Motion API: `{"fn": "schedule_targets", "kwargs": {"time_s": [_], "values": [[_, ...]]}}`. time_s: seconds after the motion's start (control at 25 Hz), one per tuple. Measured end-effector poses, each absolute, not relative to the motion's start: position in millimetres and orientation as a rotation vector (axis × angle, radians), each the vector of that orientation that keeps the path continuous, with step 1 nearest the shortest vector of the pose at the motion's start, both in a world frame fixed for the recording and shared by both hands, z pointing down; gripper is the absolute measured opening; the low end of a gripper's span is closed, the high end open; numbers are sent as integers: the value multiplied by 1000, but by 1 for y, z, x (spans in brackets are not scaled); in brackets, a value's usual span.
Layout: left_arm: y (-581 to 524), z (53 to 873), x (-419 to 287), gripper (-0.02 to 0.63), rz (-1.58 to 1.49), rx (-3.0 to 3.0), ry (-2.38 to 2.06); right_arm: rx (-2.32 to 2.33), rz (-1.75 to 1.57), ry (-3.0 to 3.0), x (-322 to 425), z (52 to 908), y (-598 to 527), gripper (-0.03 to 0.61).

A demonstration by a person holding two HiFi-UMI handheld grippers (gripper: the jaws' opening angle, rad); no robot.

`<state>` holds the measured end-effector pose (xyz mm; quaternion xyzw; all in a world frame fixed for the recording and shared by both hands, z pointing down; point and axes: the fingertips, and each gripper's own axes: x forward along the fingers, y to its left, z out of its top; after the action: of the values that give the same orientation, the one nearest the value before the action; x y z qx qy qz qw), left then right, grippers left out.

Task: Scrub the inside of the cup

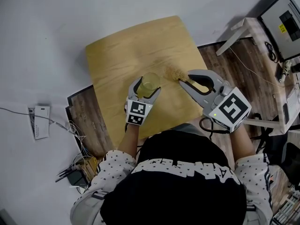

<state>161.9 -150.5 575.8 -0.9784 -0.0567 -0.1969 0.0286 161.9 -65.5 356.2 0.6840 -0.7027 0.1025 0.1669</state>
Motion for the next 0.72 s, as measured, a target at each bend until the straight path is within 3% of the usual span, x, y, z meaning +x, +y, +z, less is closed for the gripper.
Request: {"fn": "schedule_targets", "kwargs": {"time_s": [0.72], "values": [[-155,578,152,370,-628,-3053,-157,1930,280,-2006,154,356,-67,58]]}}
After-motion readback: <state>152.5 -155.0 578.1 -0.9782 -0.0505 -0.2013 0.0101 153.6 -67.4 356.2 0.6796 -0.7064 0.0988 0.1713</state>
